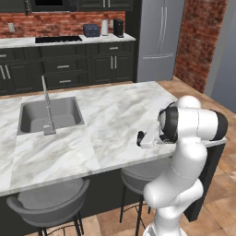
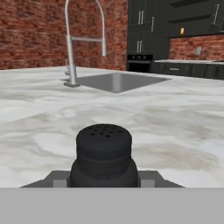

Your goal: The dining table condiment station is running low on shaker. Refill the condiment station by opening the cabinet and taking the shaker from the cabinet and placing it on the dining table.

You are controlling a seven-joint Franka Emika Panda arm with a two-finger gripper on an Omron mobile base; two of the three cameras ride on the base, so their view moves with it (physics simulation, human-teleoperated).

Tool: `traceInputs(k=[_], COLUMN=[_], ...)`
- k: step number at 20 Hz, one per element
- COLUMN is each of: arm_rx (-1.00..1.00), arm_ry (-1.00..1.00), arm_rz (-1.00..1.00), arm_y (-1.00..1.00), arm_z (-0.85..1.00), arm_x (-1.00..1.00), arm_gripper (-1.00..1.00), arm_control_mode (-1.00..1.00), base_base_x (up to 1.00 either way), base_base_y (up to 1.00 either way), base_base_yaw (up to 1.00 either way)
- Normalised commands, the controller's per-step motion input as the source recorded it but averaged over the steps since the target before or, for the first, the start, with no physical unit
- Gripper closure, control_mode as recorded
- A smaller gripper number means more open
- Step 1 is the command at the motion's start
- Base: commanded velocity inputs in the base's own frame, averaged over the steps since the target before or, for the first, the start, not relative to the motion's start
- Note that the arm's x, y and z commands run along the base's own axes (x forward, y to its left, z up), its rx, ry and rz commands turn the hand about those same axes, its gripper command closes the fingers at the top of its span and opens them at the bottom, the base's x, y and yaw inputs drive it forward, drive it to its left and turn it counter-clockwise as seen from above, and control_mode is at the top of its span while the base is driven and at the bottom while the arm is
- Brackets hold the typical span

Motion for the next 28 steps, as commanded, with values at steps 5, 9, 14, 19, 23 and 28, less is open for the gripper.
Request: traceInputs(k=[5,9,14,19,23,28], arm_rx=[0.0,0.0,0.0,0.0,0.0,0.0], arm_ry=[0.0,0.0,0.0,-0.03,0.0,0.0], arm_rz=[0.0,0.0,0.0,0.0,0.0,0.0], arm_y=[0.0,0.0,0.0,0.0,0.0,0.0], arm_z=[-0.2,-0.25,-0.22,0.0,0.02,0.15], arm_x=[0.13,0.1,-0.01,0.0,-0.04,-0.04], arm_gripper=[1.0,1.0,-1.0,-1.0,-1.0,-1.0], arm_control_mode=[-1.0,-1.0,-1.0,-1.0,-1.0,-1.0], base_base_x=[0.0,0.0,0.0,0.0,0.0,0.0], base_base_y=[0.0,0.0,0.0,0.0,0.0,0.0], base_base_yaw=[0.0,0.0,0.0,0.0,0.0,0.0])
